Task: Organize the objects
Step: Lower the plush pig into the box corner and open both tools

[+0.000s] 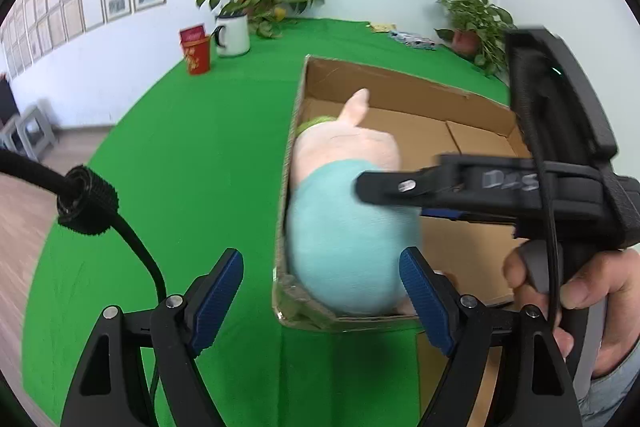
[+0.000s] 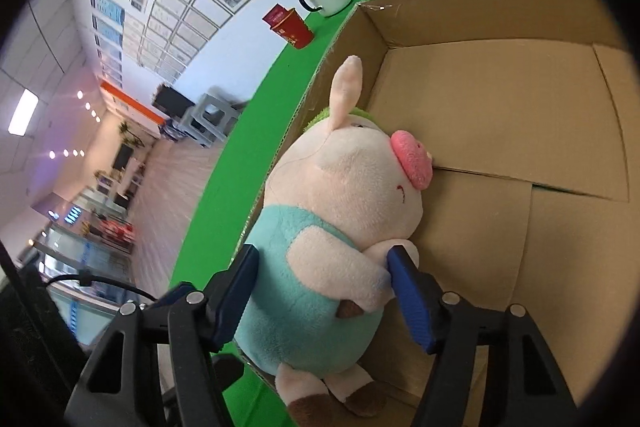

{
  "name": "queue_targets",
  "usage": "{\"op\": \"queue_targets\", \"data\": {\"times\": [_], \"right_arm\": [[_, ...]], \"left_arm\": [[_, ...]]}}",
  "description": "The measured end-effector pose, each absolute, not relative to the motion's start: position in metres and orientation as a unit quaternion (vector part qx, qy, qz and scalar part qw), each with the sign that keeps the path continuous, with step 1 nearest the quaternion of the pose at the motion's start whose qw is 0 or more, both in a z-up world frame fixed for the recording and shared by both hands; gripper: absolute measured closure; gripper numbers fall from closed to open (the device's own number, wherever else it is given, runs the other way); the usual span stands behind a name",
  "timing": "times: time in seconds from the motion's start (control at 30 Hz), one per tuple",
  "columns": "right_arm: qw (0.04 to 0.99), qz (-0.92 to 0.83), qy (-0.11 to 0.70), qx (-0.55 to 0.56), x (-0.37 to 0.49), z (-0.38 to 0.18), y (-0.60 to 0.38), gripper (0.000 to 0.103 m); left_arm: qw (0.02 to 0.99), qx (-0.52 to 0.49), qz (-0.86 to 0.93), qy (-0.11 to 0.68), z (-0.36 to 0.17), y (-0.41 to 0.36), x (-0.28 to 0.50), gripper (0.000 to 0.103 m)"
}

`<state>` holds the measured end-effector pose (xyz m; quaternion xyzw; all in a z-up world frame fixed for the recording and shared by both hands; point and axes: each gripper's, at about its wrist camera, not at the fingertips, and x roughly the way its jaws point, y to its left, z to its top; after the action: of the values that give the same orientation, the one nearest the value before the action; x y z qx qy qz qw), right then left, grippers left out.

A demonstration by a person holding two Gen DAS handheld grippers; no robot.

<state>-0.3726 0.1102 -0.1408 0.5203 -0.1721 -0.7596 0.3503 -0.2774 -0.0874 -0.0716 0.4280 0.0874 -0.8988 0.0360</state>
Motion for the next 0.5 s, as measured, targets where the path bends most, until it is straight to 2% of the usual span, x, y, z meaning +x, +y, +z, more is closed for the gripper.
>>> {"op": "queue_targets", "data": {"times": [0.13, 0.2, 0.23, 0.27, 0.3, 0.33, 0.43, 0.5], "right_arm": [[0.347, -0.763, -0.19, 0.511, -0.376, -0.145, 0.116, 0.038], [0.343, -0.773, -0.179, 0.503, -0.373, -0.144, 0.113, 0.038], [0.34, -0.776, -0.174, 0.501, -0.372, -0.144, 0.112, 0.037], [0.335, -0.778, -0.172, 0.503, -0.372, -0.144, 0.112, 0.032], [0.324, -0.774, -0.178, 0.514, -0.373, -0.147, 0.114, 0.022], [0.312, -0.765, -0.196, 0.528, -0.376, -0.153, 0.117, 0.018], [0.306, -0.741, -0.237, 0.549, -0.376, -0.161, 0.124, 0.016], [0.304, -0.741, -0.23, 0.552, -0.37, -0.156, 0.123, 0.015]], "left_arm": [[0.006, 0.442, -0.888, 0.129, -0.083, -0.099, -0.279, 0.027], [-0.019, 0.447, -0.882, 0.149, -0.089, -0.101, -0.28, 0.039], [-0.025, 0.447, -0.881, 0.155, -0.09, -0.101, -0.277, 0.039], [-0.025, 0.446, -0.882, 0.152, -0.089, -0.1, -0.276, 0.041], [-0.025, 0.446, -0.882, 0.148, -0.092, -0.099, -0.278, 0.042], [-0.025, 0.447, -0.883, 0.142, -0.093, -0.098, -0.278, 0.042], [-0.025, 0.45, -0.883, 0.133, -0.096, -0.097, -0.275, 0.044], [-0.021, 0.45, -0.883, 0.13, -0.098, -0.096, -0.274, 0.045]]}}
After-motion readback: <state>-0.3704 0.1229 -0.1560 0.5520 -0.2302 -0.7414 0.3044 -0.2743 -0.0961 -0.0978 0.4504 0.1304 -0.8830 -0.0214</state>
